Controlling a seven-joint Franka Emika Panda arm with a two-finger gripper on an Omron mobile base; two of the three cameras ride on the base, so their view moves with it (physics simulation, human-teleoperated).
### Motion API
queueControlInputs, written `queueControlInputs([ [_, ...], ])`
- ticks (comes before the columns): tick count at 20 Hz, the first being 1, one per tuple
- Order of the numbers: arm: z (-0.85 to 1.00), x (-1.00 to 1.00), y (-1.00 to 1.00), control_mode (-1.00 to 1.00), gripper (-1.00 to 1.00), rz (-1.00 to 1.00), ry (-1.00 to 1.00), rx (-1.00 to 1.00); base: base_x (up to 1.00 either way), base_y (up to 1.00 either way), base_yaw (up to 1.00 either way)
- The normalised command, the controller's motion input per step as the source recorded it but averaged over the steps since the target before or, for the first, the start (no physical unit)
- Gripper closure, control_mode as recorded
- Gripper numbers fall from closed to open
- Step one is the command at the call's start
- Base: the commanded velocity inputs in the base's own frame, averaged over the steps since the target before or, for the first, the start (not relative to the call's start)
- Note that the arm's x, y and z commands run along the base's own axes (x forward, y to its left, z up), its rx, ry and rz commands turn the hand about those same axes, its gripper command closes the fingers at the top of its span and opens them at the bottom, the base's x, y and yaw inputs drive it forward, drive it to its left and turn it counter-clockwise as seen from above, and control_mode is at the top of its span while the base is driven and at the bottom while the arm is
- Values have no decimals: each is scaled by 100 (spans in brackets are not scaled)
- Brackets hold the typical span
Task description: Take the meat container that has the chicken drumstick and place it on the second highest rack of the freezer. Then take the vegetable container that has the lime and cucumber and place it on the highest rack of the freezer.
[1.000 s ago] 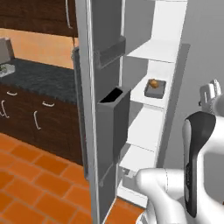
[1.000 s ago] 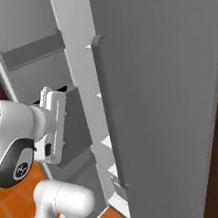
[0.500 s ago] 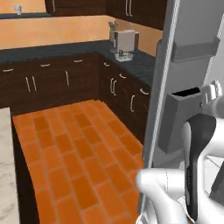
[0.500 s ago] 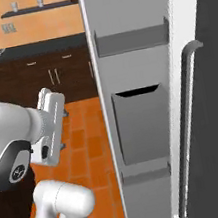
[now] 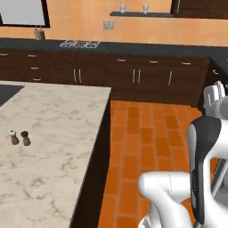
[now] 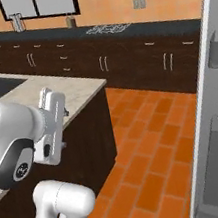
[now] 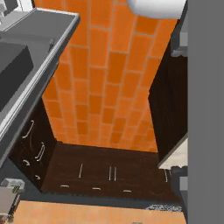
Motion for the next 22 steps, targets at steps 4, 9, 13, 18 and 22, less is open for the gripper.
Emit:
queueControlInputs([
  [4, 0, 0, 0, 100, -100, 0, 0, 0, 47, 5, -9],
  [9, 0, 0, 0, 100, -100, 0, 0, 0, 97, 0, -26],
  [13, 0, 0, 0, 100, -100, 0, 0, 0, 100, 0, -25],
  [18, 0, 0, 0, 100, -100, 0, 0, 0, 100, 0, -21],
  [22, 0, 0, 0, 100, -100, 0, 0, 0, 100, 0, -18],
])
